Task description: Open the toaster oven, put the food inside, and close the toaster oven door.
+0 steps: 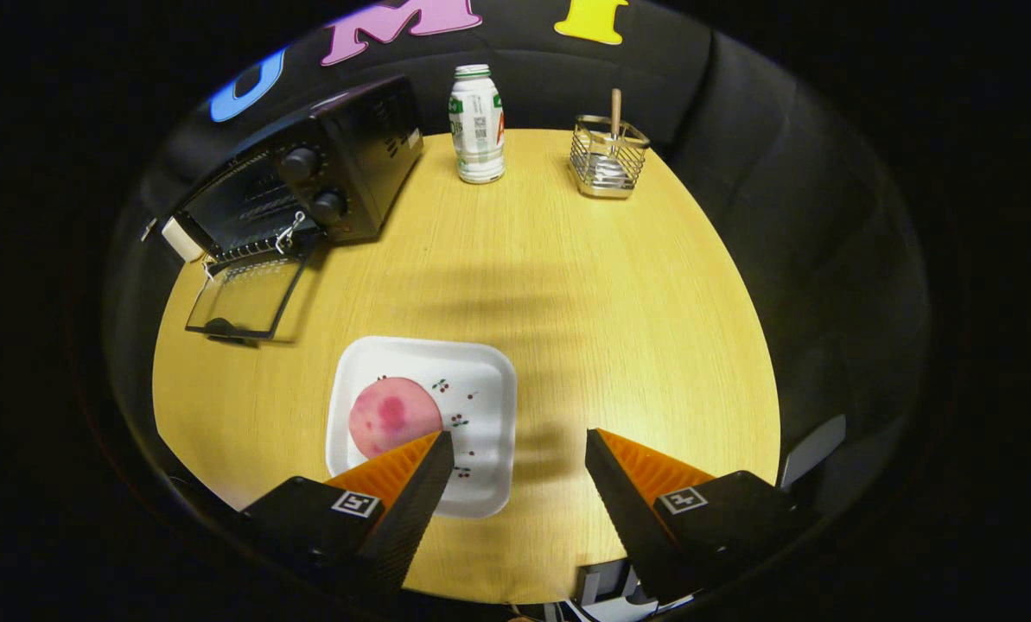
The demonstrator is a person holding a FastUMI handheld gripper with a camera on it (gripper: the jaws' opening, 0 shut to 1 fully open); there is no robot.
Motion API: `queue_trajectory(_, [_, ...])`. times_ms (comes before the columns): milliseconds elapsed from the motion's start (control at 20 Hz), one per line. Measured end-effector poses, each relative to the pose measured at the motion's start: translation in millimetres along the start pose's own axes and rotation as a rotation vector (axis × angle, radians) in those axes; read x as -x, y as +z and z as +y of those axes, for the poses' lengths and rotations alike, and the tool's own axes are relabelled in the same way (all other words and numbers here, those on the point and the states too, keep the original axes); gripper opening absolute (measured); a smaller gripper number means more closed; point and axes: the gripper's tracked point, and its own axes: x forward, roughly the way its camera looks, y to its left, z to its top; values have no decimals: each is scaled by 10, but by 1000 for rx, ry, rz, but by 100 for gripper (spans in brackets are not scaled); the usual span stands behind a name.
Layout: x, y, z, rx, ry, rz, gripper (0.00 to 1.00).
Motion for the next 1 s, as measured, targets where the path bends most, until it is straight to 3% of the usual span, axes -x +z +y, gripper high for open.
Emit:
queue_trajectory(300, [-325, -107, 70, -40, 26, 77, 94])
queue_trajectory(400, [-364, -200, 138, -66, 45, 123, 87])
queue_trajectory(450, [-365, -248, 151, -66, 45, 150, 77])
queue_trajectory(650, [-387, -210, 176, -42, 35, 139, 65])
queue_trajectory(700, [-395, -202, 189, -42, 34, 152, 56])
queue_trajectory(800, [-439, -209, 191, -54, 45, 179, 55])
queue_trajectory(850, [-434, -220, 202, -63, 49, 190, 39])
queue_trajectory(900, [-411, -189, 157, -62, 40, 185, 39])
queue_trajectory(950, [-428, -206, 131, -85, 47, 191, 24])
queue_trajectory(1000, [-426, -209, 127, -102, 66, 192, 18])
